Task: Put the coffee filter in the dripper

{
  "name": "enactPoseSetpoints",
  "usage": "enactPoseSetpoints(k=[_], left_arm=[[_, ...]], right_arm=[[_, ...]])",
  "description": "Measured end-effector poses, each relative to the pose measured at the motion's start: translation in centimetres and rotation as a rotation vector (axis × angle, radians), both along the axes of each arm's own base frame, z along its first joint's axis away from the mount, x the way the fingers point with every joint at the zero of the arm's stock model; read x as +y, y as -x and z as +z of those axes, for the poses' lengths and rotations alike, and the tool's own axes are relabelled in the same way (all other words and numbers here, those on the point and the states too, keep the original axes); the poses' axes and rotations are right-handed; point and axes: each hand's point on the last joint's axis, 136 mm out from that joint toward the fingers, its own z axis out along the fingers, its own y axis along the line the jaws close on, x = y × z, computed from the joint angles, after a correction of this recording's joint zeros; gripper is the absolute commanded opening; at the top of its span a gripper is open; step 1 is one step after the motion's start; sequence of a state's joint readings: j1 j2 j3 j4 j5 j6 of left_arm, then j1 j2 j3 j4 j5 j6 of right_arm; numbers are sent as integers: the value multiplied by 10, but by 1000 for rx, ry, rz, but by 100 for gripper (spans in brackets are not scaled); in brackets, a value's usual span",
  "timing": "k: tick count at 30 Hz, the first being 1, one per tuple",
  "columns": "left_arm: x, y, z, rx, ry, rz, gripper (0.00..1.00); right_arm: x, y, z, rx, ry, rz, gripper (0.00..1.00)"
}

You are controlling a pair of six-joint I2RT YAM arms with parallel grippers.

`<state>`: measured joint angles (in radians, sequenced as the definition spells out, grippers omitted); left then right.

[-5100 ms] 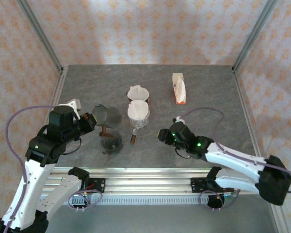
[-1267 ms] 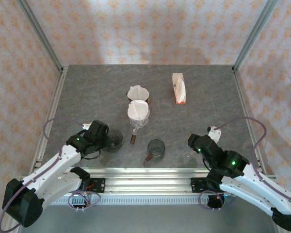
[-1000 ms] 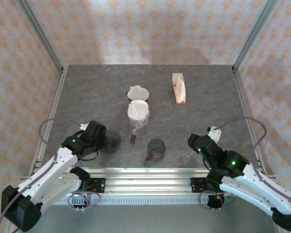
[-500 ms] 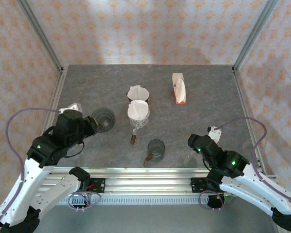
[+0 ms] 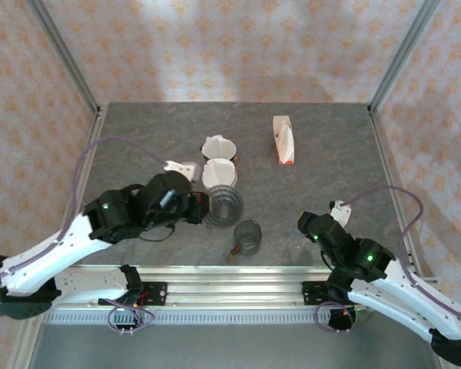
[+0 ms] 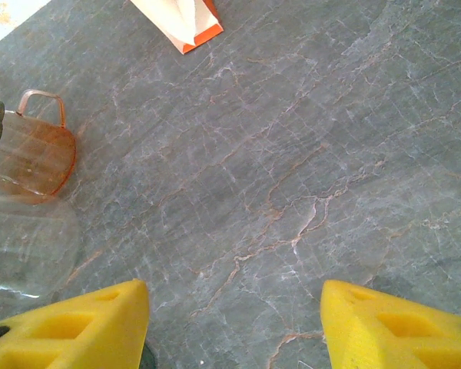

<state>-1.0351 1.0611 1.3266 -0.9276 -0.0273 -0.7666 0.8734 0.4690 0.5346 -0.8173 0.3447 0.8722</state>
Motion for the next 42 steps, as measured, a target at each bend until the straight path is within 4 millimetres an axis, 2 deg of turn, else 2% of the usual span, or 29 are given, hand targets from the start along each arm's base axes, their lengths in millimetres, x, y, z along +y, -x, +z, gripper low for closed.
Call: enactPoseSetpoints(k=[4, 6, 11, 14, 20, 27, 36, 42], left_arm=[[-33, 7, -19, 21, -4, -56, 0], [-43, 8, -38, 45, -12, -59, 0], [-51, 8, -93, 127, -57, -30, 0], [-52, 8, -112, 153, -70, -8, 0], [-57, -3, -112, 155, -9, 35, 0], [-51, -15, -123, 187, 20, 94, 0], [-56, -17, -136, 220, 3, 95, 0], [-58, -18, -136, 225, 0, 93, 0]], right_arm=[[-2, 1, -2, 8, 4, -4, 61], [-2, 2, -2, 8, 3, -5, 61], [-4, 3, -1, 3, 0, -7, 61], [-4, 3, -1, 3, 1, -7, 61], [-5, 4, -1, 5, 3, -7, 61], [-6, 4, 1, -4, -7, -8, 61], [-9, 6, 1, -5, -4, -10, 61], [-10, 7, -2, -3, 1, -12, 61]])
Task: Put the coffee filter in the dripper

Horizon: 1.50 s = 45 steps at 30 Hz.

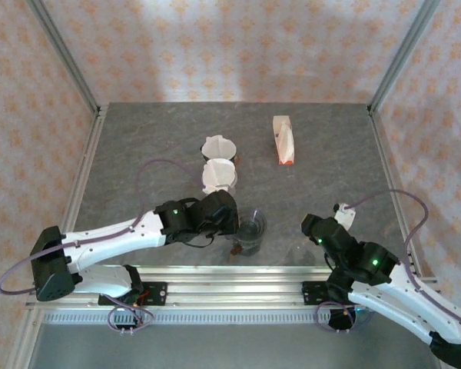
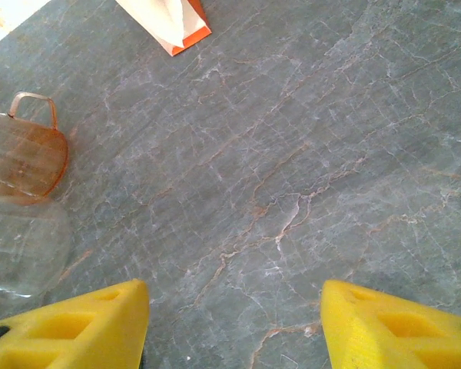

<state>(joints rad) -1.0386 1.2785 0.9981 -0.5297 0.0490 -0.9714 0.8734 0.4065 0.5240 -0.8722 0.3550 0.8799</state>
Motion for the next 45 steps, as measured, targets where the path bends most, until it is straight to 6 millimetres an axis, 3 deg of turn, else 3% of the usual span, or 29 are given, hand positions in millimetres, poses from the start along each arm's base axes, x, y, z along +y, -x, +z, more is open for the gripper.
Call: enactPoseSetpoints(k=[3, 8, 12, 19, 22, 25, 27, 32, 36, 39, 45], left_arm=[[-1, -1, 1, 2, -5, -1, 0], [0, 0, 0, 6, -15, -3, 19], [0, 0, 1, 4, -16, 0, 41], [1, 0, 10, -8, 6, 3, 63], [0, -2, 28, -36, 34, 0, 72], [-3, -5, 60, -90, 89, -5, 82], [-2, -7, 83, -134, 127, -7, 99], [8, 2, 139, -267, 212, -24, 99], [27, 4, 160, -349, 226, 2, 99], [48, 3, 154, -392, 191, 41, 99], [93, 1, 104, -418, 15, 120, 99]], right_arm=[[0, 0, -1, 1, 2, -1, 61], [-2, 1, -5, 7, 13, -3, 61], [-3, 1, -9, 14, 22, -4, 62], [-3, 2, -11, 18, 26, -3, 64], [-3, 1, -11, 17, 26, -3, 64], [-3, 2, -12, 18, 26, -2, 63], [0, 1, -13, 21, 19, 5, 63], [10, -2, -15, 22, 12, 43, 60], [19, -10, -14, 53, 82, 71, 57], [29, -27, -5, 83, 142, 78, 53], [35, -88, 19, 108, 142, 28, 48]])
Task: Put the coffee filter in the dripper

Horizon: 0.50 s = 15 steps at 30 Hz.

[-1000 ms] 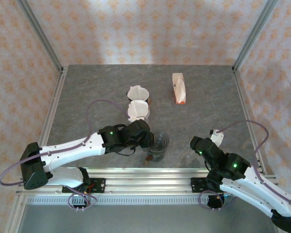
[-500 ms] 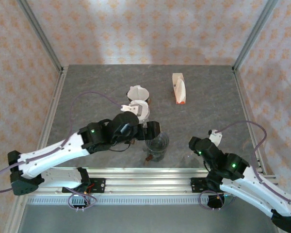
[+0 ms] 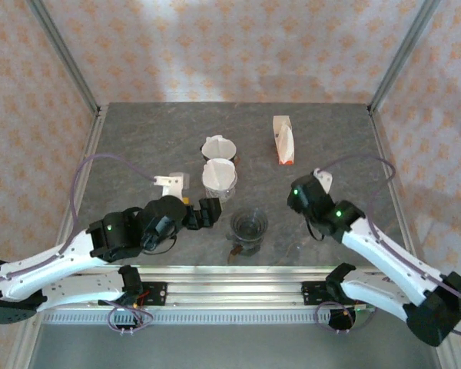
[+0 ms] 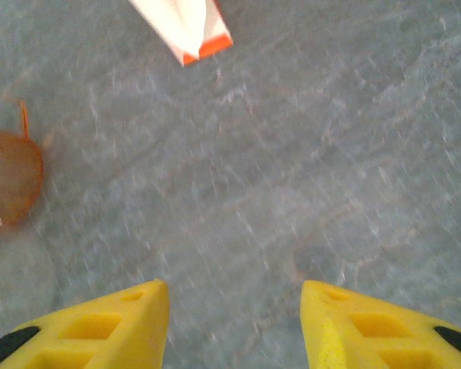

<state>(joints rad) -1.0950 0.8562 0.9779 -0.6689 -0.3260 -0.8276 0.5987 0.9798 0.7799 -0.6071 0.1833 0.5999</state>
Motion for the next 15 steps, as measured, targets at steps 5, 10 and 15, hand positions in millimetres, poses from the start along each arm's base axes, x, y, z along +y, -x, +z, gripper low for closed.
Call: enactPoseSetpoints(k=[5, 10, 15], left_arm=[[24, 0, -48, 22, -129, 54, 99], [37, 3, -90, 60, -210, 73, 99], [38, 1, -94, 59, -205, 79, 99]], right_arm=[[6, -65, 27, -2, 21, -10, 43], [11, -136, 32, 19, 40, -12, 41], [8, -186, 14, 67, 33, -37, 40]])
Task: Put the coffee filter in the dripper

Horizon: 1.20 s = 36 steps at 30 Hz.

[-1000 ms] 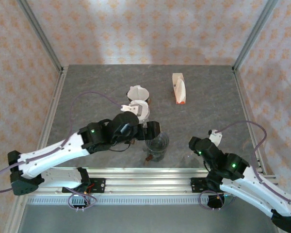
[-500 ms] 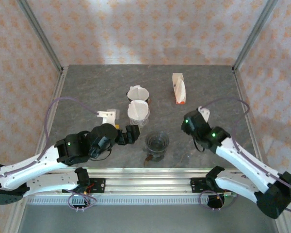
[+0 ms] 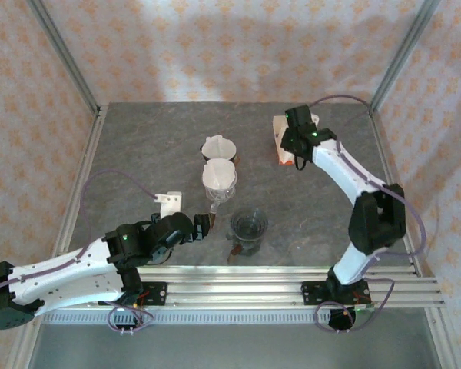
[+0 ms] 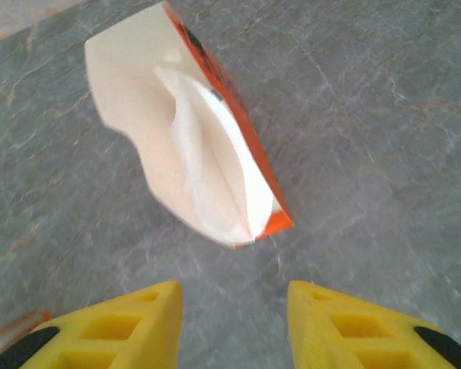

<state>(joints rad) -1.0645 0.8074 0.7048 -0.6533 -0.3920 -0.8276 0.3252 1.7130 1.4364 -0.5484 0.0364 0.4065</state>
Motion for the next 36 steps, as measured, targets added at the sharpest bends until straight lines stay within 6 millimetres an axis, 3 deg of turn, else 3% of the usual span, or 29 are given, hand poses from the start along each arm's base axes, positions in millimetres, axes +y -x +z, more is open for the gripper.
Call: enactPoseSetpoints(k=[8, 20, 26, 30, 36], left_arm=[[-5, -4, 4, -21, 12, -6, 100], [-4, -6, 1, -33, 19, -5, 99], [-2, -6, 9, -60, 46, -9, 99], [-1, -5, 6, -59, 42, -8, 99], [1, -6, 3, -57, 38, -2, 99]], right_arm=[[12, -42, -26, 43, -56, -34, 40], [11, -70, -39, 48, -99, -107, 38], [14, -71, -58, 84, -97, -102, 38], [15, -75, -62, 90, -99, -102, 28], [16, -76, -61, 87, -96, -94, 0]])
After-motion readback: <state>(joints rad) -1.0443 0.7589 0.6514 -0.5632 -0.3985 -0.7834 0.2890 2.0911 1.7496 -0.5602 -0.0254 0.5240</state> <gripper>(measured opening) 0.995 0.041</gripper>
